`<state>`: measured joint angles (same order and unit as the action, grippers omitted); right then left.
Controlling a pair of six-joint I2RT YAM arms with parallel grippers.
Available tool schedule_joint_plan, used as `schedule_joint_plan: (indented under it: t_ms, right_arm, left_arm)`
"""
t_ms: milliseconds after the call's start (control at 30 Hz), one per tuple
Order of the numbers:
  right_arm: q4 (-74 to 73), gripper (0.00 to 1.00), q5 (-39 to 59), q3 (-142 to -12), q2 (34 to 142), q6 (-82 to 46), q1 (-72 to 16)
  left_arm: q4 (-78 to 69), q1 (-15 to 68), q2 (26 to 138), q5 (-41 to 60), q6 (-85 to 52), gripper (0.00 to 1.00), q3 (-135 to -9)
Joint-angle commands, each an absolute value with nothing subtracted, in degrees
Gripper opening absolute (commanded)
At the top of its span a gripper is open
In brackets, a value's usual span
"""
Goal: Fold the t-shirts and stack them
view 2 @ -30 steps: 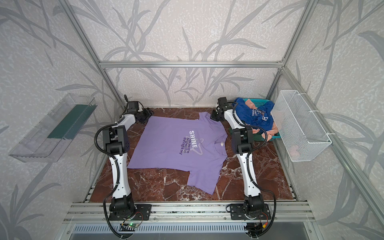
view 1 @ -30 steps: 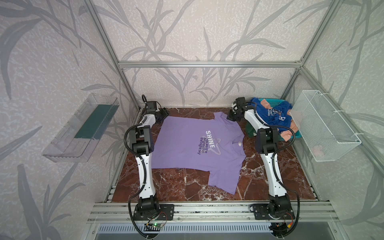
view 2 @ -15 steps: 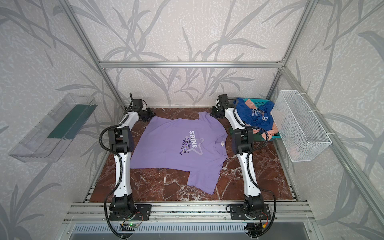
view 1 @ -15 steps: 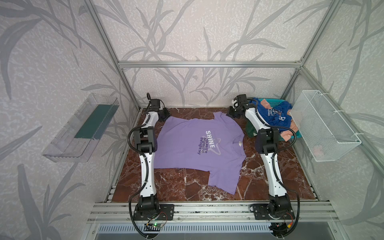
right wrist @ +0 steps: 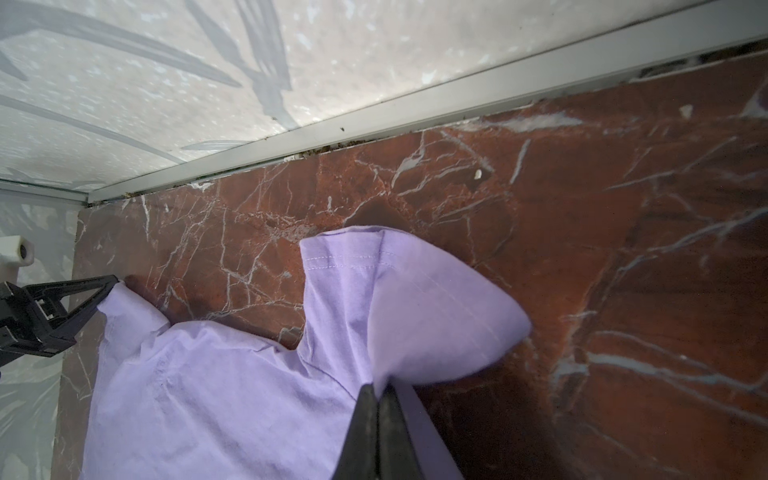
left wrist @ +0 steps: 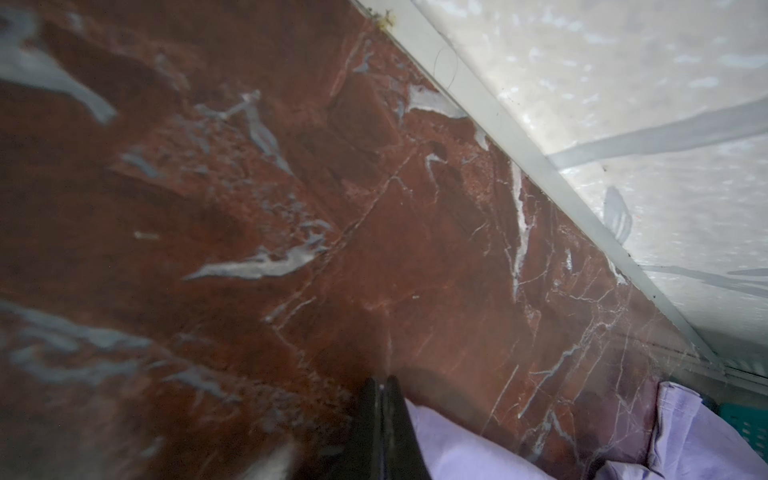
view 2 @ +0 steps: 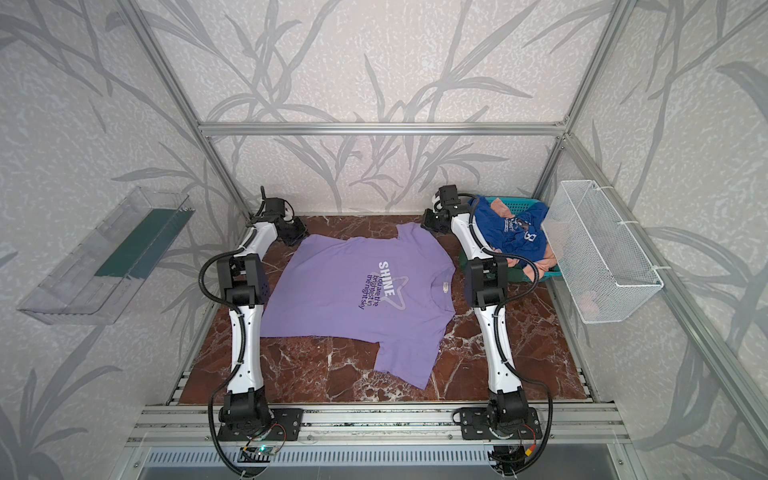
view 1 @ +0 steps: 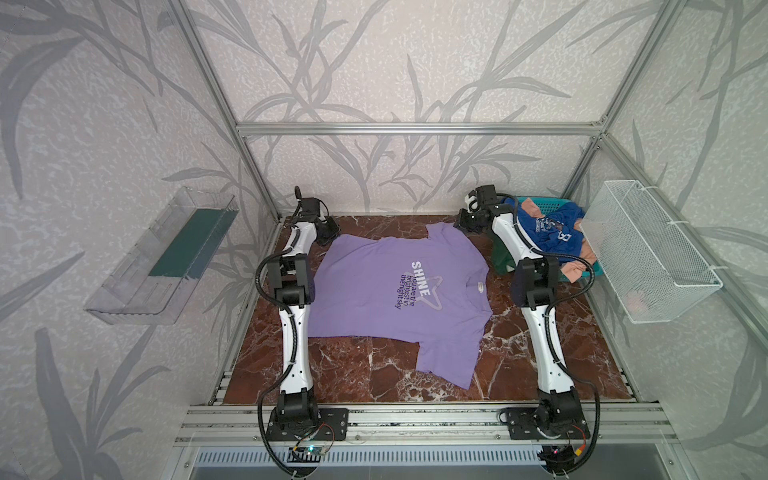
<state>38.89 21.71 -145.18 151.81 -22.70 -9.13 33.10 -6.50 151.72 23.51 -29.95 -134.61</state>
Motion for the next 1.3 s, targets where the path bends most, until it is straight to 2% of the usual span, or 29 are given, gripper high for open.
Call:
schedule_joint_plan:
  t_ms: [0,700,1267]
  right_arm:
    - [40.19,0.00,22.09,-146.87,151.21,-22.06,-8.79]
    - [41.25,0.00,25.25,-145.73,143.77,-12.74,-8.72]
    - [42.70,0.00,26.45,-141.52,138.98,-7.31,-8.73]
  left_arm:
    - [36.43,-6.42,151.93,22.90,-27.21,0.00,-136.32]
    - [36.94,-9.72,147.00,23.15,-23.76,0.00,-136.06]
    - [34.28,-10.11,140.56,24.50,-20.27,0.00,-129.46]
